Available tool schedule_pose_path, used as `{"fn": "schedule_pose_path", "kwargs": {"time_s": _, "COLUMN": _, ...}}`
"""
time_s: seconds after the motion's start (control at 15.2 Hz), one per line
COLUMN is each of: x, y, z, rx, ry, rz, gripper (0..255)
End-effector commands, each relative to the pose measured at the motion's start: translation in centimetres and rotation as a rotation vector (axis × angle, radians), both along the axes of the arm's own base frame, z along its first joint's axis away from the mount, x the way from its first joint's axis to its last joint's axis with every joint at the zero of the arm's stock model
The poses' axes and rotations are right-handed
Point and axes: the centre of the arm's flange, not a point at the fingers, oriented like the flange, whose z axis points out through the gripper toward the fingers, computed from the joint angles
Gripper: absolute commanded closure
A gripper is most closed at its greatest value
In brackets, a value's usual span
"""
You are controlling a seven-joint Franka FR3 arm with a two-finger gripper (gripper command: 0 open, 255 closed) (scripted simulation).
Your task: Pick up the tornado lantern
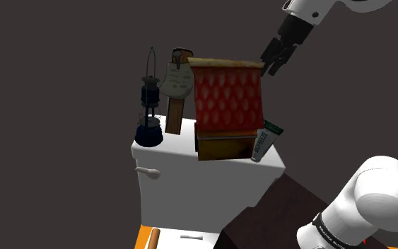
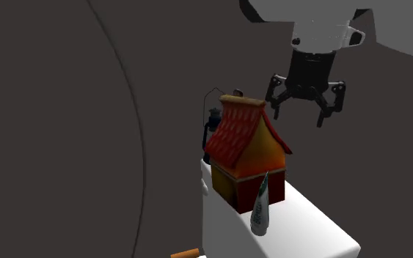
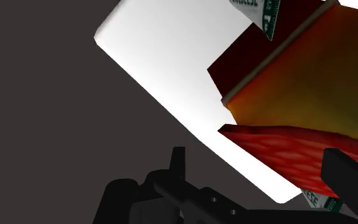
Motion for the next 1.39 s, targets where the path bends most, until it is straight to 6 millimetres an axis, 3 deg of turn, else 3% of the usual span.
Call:
{"fn": "schedule_pose_path", "kwargs": {"time_s": 0.0, "x": 2.6, "y": 2.4, "z": -2.5, "rx": -0.015, "ry": 0.039, "rz": 0.064, "gripper": 0}}
{"fn": "schedule_pose_path", "kwargs": {"time_s": 0.66, "x": 10.3, "y": 12.0, "z": -2.2, "rx": -0.031, "ry": -0.028, "rz": 0.365, "gripper": 0}}
{"fn": "schedule_pose_path", "kwargs": {"time_s": 1.32, "x": 14.9, "y": 23.3, "z": -1.6, "rx": -0.046, "ry": -0.097, "rz": 0.665, "gripper": 0}}
